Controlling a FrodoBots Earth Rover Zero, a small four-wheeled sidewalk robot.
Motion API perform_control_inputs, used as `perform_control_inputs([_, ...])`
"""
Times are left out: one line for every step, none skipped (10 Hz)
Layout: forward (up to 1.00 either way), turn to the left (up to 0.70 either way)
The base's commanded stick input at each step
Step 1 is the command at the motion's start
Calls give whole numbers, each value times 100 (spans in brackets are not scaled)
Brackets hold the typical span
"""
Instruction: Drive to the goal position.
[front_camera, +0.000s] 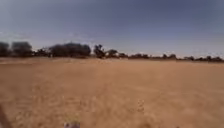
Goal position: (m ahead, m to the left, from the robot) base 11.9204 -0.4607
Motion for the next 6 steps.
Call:
perform_control_inputs([70,-35])
perform_control_inputs([70,-35])
perform_control_inputs([70,0])
perform_control_inputs([70,0])
perform_control_inputs([70,0])
perform_control_inputs([70,0])
